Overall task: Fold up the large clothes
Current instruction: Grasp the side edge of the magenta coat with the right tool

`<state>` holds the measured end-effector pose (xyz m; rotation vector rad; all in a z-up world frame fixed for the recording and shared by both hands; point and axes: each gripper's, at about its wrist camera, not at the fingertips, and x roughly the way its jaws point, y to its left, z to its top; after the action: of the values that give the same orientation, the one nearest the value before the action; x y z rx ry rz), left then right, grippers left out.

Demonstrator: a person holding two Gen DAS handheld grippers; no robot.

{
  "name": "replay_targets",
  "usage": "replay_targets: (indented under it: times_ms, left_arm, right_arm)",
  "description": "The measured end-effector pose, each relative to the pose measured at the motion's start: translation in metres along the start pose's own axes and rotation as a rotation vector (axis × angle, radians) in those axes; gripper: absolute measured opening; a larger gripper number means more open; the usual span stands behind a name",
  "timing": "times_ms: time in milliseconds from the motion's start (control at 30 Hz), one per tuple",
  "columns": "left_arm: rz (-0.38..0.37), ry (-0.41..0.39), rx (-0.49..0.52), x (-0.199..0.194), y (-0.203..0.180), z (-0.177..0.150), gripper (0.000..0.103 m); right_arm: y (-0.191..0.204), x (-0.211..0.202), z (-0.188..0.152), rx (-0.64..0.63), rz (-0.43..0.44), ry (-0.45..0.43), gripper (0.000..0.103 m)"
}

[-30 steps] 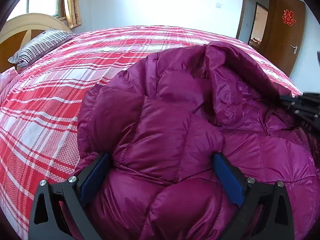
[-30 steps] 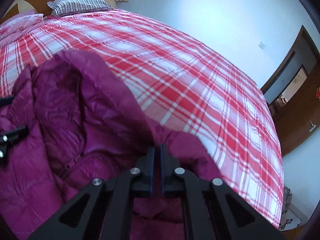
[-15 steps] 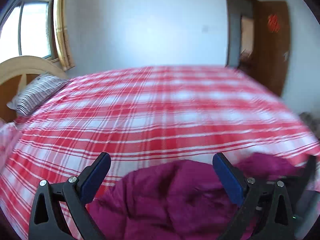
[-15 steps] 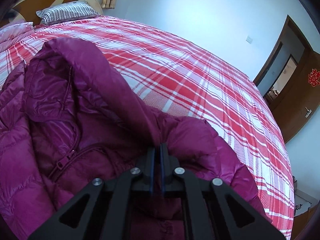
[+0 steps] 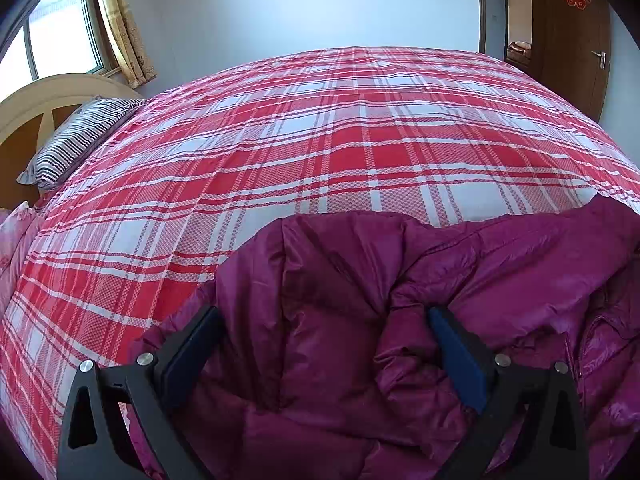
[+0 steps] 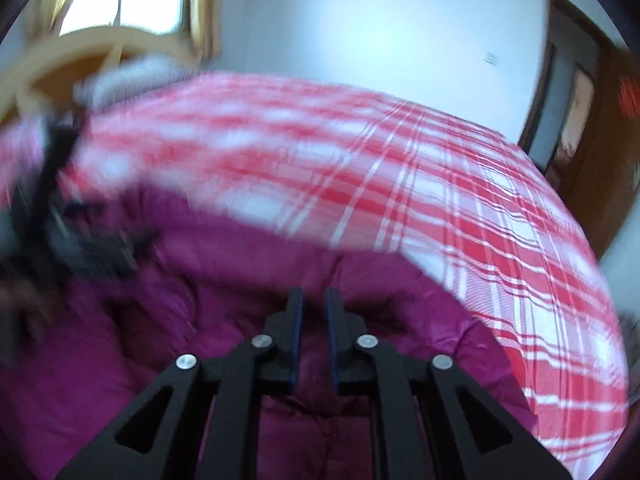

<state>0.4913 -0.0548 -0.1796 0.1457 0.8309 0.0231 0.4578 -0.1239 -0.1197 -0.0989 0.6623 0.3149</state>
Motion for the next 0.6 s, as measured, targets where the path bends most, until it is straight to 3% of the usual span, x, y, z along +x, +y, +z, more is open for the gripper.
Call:
replay_targets:
  times_ms: [100, 167, 267, 367, 533, 600]
  left_arm:
    - [-0.003, 0.012, 0.011, -0.002, -0.001, 0.000, 0.102]
    - [-0.009, 0.017, 0.011, -0.003, 0.000, 0.002, 0.102]
    - [-0.021, -0.007, -0.017, -0.020, 0.006, 0.007, 0.102]
    - [-0.079, -0.077, -0.081, -0.049, 0.009, 0.016, 0.102]
    - [-0.250, -0.107, -0.075, -0.074, -0.032, 0.038, 0.102]
    - [-0.209, -0.079, 0.000, -0.058, -0.055, 0.038, 0.102]
  right_arm:
    - [-0.008, -0.001, 0.020, 0.110, -0.019, -0.006, 0.017]
    - [-0.002, 0.014, 0.024, 0.097, -0.047, 0.015, 0.017]
    - [-0.002, 0.055, 0.008, 0.090, -0.071, 0.169, 0.017]
    - [-0.006, 0.064, -0.020, 0.088, -0.066, 0.207, 0.014]
    - [-0.011, 0.055, -0.026, 0.106, -0.045, 0.196, 0.014]
    - [-0.006, 0.058, -0.026, 0.091, -0.052, 0.206, 0.014]
